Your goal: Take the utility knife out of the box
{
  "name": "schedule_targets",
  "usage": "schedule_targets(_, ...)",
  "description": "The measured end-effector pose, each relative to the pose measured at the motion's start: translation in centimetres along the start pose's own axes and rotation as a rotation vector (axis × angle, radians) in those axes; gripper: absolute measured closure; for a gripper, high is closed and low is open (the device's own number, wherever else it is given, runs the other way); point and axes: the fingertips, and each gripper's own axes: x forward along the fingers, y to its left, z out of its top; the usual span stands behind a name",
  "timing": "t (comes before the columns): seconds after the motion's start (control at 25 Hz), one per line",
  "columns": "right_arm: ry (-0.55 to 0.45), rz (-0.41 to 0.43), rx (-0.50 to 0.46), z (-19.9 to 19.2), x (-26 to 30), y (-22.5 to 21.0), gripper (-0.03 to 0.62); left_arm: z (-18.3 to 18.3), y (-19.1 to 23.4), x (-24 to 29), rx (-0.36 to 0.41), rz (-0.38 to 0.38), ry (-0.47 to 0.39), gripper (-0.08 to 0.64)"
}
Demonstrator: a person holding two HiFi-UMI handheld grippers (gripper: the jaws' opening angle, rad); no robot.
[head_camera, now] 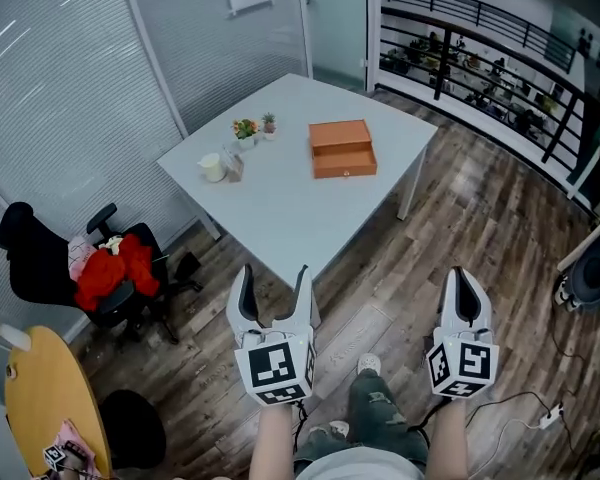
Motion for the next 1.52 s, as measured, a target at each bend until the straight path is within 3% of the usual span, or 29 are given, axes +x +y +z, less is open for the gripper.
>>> schedule_targets(0.72,-0.036,0.119,0.002,2.0,20.7,-7.1,0.555,2.2,-3.4,18.0,0.003,0.112,-0.025,0.213)
schedule_targets(1.52,0.015,0.138,-0.001,-0.9,29.2,-9.7,0.555,-0.2,-5.0,27.4,0.016,0.108,0.032,0.213)
